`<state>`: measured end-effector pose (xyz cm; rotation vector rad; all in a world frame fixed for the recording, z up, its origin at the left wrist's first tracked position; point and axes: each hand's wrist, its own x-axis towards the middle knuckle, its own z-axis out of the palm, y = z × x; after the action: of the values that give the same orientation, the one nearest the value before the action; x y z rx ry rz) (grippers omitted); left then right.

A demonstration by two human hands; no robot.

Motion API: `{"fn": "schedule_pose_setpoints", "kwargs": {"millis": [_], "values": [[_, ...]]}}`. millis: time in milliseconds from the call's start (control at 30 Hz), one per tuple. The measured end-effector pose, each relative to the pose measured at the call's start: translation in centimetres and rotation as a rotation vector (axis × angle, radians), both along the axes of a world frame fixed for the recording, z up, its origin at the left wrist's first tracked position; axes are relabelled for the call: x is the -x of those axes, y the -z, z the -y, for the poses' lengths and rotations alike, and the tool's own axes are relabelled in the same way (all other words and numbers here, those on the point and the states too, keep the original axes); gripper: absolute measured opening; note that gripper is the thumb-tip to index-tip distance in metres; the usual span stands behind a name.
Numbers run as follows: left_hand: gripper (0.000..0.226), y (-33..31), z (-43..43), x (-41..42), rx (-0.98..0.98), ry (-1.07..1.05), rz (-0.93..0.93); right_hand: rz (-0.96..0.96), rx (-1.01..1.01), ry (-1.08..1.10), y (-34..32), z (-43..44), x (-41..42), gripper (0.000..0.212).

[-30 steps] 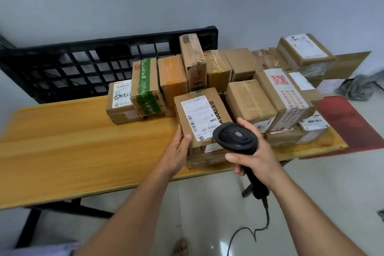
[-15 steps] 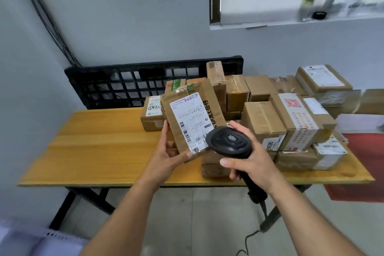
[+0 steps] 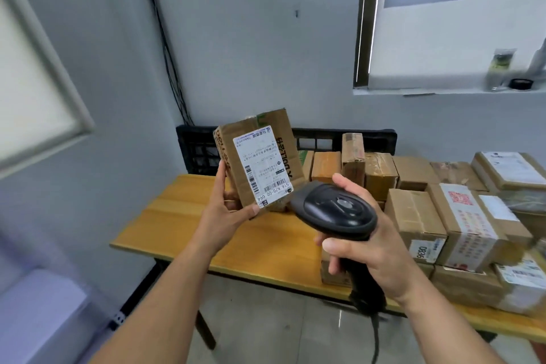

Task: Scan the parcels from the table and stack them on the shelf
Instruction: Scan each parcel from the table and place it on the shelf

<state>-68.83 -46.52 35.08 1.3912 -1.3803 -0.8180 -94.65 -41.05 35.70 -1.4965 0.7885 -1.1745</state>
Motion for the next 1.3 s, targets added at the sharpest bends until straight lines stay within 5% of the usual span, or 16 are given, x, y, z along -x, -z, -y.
{"fn": "schedule_pose_setpoints", "kwargs": {"millis": [733,1300], "values": [[0.112,0.0,-8.1,-10.7,0.013,-0.241,0.075,-0.014,-0.086,-0.239,0.8,-2.3,-8.5,0.097],[0.098,-1.0,-33.8,-29.7,-0.002,-0.595,0.082,0.007,-0.017,-0.481,-0.6,-17.8,-30.3,0.093]]}}
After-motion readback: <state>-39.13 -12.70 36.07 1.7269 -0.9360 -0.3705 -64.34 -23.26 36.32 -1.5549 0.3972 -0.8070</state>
